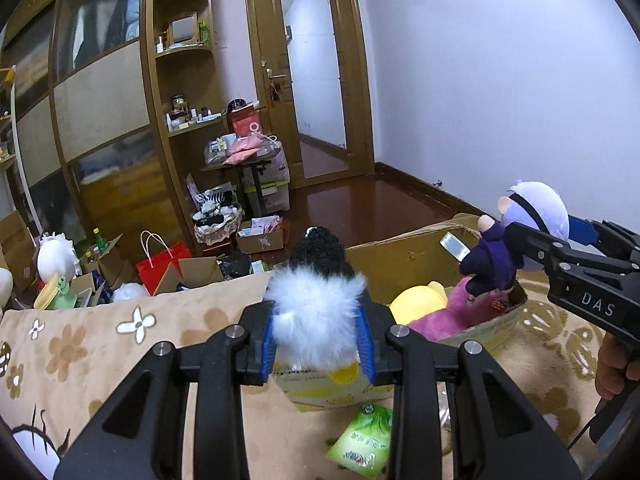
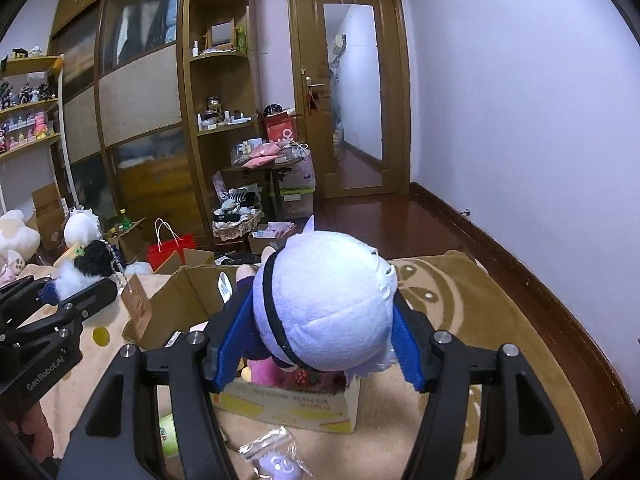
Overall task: Organize soft objects
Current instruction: 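Open both tools to drop fluffy plush and doll into box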
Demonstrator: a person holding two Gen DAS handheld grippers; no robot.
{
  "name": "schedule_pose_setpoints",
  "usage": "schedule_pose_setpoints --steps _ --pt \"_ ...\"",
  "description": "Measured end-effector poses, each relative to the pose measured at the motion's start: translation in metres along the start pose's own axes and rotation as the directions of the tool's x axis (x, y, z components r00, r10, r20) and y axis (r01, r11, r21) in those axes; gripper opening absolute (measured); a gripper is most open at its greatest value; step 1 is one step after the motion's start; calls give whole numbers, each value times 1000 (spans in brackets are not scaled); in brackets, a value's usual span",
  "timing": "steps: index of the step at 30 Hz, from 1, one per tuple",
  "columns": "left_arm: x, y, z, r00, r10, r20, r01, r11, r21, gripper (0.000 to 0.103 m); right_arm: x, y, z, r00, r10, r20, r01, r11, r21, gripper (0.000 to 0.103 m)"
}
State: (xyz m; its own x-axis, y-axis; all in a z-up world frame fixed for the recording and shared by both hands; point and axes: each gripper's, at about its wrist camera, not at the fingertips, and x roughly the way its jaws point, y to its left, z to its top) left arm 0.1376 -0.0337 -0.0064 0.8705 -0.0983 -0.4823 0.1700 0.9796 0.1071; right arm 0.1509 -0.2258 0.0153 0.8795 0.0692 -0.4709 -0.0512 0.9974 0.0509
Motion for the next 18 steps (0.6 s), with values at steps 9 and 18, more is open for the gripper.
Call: schedule_pose_setpoints --steps 9,18 --pt "33 -5 1 999 -11 -51 11 1000 -7 32 22 3 1 1000 1 -20 -2 999 -54 68" --pt "49 -5 -4 995 -6 -103 6 1000 -3 33 38 9 -6 998 25 -51 -28 998 -57 69"
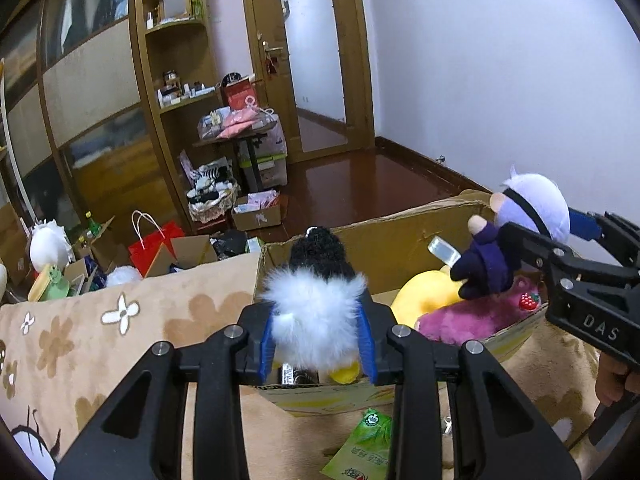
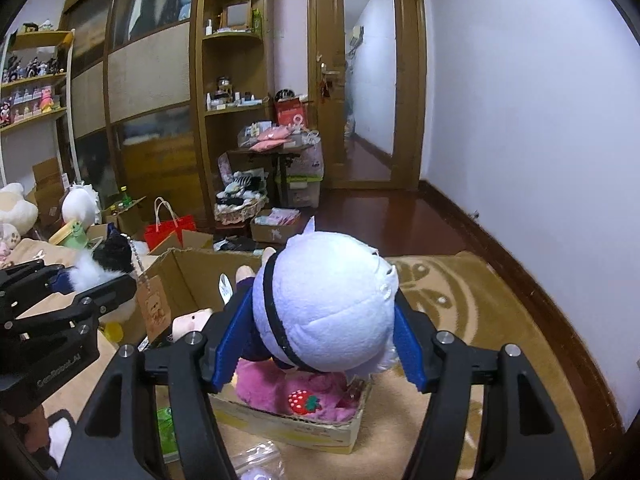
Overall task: Organize soft objects
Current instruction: 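Open both tools to drop fluffy plush and doll into box, then grasp green tissue pack with left tool while right tool grasps clear bag with purple toy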
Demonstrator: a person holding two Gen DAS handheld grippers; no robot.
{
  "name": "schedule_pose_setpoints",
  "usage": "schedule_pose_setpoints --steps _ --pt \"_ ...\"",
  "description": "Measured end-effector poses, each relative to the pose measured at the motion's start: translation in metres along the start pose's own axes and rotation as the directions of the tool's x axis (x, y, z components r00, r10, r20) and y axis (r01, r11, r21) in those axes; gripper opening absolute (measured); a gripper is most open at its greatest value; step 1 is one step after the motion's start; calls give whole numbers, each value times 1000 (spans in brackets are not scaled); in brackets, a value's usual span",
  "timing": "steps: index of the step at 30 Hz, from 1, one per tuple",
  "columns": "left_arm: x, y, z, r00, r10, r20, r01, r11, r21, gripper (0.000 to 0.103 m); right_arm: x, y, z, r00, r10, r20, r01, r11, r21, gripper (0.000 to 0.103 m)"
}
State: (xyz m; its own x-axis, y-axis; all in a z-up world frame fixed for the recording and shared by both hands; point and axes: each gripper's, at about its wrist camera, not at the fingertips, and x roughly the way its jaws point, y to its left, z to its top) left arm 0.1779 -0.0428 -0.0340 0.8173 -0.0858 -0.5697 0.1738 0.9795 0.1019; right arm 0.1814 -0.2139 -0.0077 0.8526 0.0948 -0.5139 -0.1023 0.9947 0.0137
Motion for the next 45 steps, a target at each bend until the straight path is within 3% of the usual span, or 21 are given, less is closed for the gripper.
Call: schedule_pose_setpoints --steps 4,6,8,10,13,14,18,20,27,30,45 --pt "8 5 -1 999 -3 -32 2 1000 -22 35 7 -2 -3 999 30 -29 -29 999 20 71" --pt "11 7 -3 999 -7 -50 5 1000 -28 36 7 -3 -3 999 32 -29 -32 999 20 78" --pt "14 9 -5 998 -4 -62 2 999 -37 54 7 -4 -4 999 41 -26 -41 999 26 82" --pt "13 11 -6 999 -1 -53 -1 999 -48 56 6 -4 -4 999 44 -31 -43 999 25 83" --pt "12 14 -5 998 -6 -60 2 998 -59 64 4 -6 -6 998 52 -25 -51 998 42 95" --pt "12 14 -5 998 -5 -57 1 998 -59 69 4 -7 -6 998 56 -25 -55 997 52 96" --pt "10 16 -6 998 2 -61 -6 998 -55 73 4 -11 -7 997 72 -42 -69 995 78 96" --pt "8 16 -7 997 4 -71 -8 999 -52 78 2 -12 -8 996 70 -47 -66 994 82 103" --pt "-6 19 -18 992 -2 -124 -3 999 -42 83 -14 -13 -13 997 57 -59 -51 995 85 103" --pt "-16 23 -23 990 -23 -137 15 998 -59 90 -21 -14 -13 996 56 -64 -50 995 88 103" --pt "-49 18 -43 975 -35 -219 33 999 -15 97 -58 -11 -32 990 62 -125 -55 996 64 103"
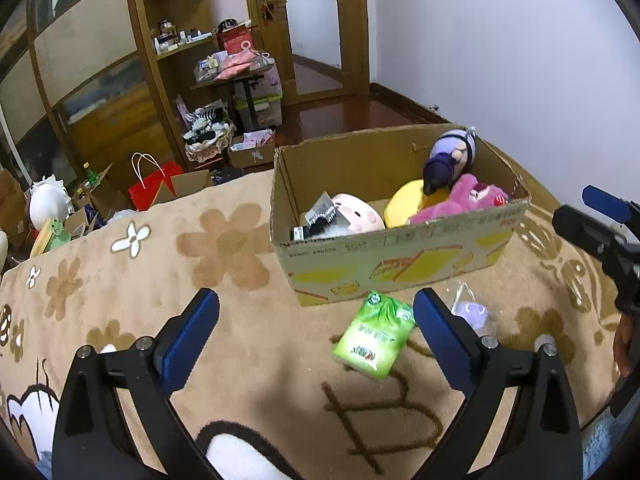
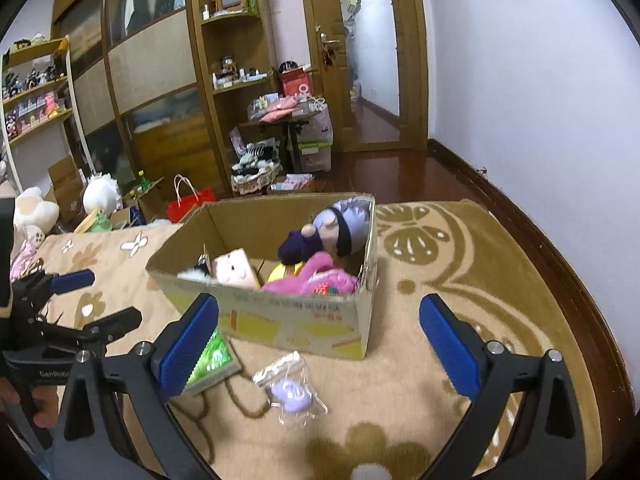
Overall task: Organize soft objects
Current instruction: 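Grasp green tissue pack with left tool while right tool grasps clear bag with purple toy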
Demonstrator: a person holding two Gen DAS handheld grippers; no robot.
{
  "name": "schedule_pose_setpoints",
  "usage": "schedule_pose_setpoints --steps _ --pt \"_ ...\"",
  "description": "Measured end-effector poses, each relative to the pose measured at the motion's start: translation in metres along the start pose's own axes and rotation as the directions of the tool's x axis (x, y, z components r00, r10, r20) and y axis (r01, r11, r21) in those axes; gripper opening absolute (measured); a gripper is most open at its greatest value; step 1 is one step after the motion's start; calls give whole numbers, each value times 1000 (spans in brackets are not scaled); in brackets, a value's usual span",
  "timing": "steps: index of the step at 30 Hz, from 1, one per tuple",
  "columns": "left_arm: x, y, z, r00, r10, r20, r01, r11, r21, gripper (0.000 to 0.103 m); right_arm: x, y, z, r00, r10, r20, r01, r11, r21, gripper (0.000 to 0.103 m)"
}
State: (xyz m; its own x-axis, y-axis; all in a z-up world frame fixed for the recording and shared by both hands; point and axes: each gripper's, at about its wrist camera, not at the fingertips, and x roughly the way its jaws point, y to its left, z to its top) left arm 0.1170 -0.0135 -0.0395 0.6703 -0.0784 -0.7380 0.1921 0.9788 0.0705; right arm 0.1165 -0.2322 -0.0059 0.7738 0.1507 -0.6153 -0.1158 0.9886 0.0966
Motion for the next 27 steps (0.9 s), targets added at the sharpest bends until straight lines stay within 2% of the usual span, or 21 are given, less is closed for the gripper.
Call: schedule_pose_setpoints --steps 12,19,27 --pt "33 -13 -11 988 -59 -142 67 996 51 97 22 18 -23 994 24 -105 -26 1000 -14 103" --pt "55 -28 -18 976 -57 -212 81 991 105 97 43 18 -35 988 24 -156 -25 1000 -6 103" --pt "73 -37 -22 965 -50 -257 87 987 133 97 63 12 -43 979 27 -202 -22 999 27 103"
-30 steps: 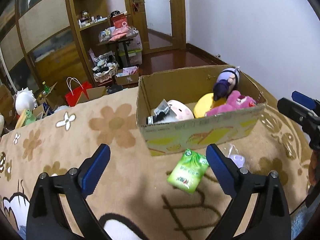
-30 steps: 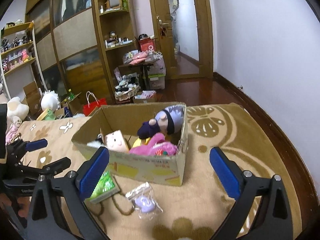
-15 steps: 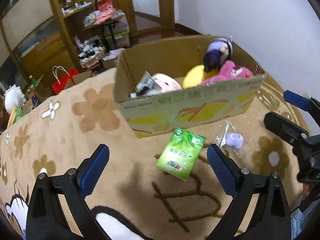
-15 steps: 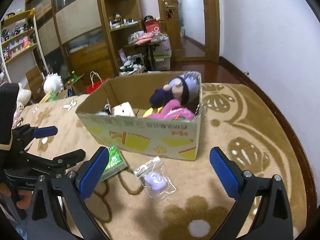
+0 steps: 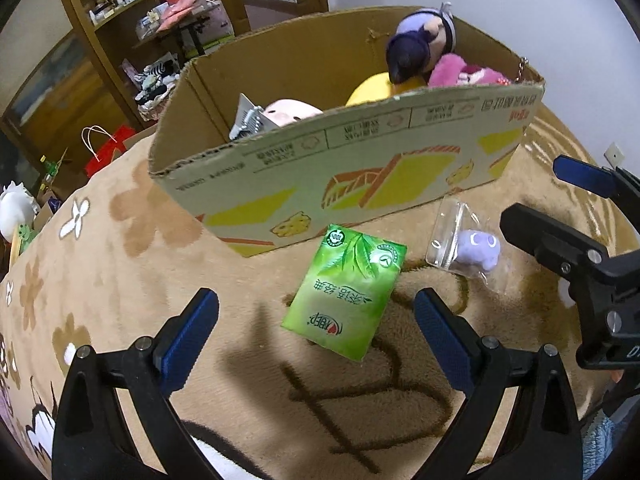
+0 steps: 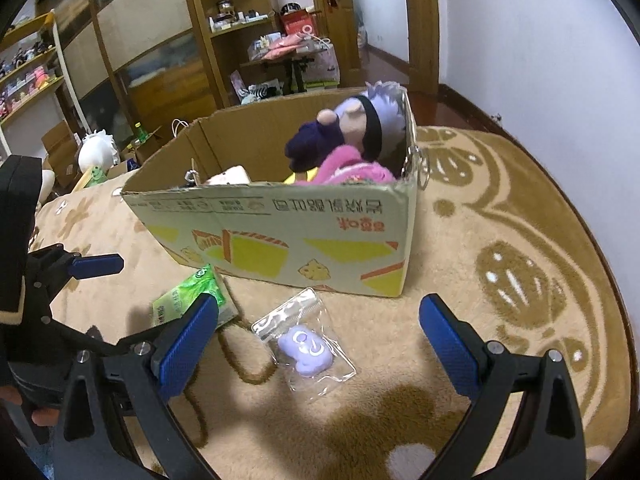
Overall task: Organize soft objects
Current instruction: 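Grasp green tissue pack with left tool while right tool grasps clear bag with purple toy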
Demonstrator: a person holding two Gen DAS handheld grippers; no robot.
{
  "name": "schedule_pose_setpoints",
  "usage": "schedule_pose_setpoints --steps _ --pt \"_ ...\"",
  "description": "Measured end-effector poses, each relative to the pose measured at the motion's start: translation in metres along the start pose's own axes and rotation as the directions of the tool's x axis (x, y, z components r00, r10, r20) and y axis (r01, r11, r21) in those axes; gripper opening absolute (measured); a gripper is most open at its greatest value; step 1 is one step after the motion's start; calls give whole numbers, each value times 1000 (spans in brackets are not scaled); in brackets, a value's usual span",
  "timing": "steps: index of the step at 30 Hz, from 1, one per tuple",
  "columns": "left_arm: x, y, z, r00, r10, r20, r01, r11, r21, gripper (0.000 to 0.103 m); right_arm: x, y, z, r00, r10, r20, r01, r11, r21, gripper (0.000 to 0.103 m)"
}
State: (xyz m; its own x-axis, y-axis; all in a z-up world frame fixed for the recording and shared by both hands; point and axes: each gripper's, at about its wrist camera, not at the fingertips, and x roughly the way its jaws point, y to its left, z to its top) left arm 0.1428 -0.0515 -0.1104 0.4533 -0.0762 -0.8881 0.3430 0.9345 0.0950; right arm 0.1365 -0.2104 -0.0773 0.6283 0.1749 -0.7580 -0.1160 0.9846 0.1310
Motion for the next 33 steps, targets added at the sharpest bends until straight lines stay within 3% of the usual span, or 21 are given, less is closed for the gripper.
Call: schedule_pose_setpoints --steps 21,26,33 --pt "38 -2 6 996 41 -83 -38 998 40 97 46 -10 -12 990 33 -135 -28 999 36 103" --pt "45 -6 4 994 40 -102 -34 998 61 97 55 -5 -16 985 40 -168 -39 999 12 95" --pt "52 -9 2 992 30 -123 -21 997 75 97 64 2 -20 978 45 -203 -49 999 -13 93"
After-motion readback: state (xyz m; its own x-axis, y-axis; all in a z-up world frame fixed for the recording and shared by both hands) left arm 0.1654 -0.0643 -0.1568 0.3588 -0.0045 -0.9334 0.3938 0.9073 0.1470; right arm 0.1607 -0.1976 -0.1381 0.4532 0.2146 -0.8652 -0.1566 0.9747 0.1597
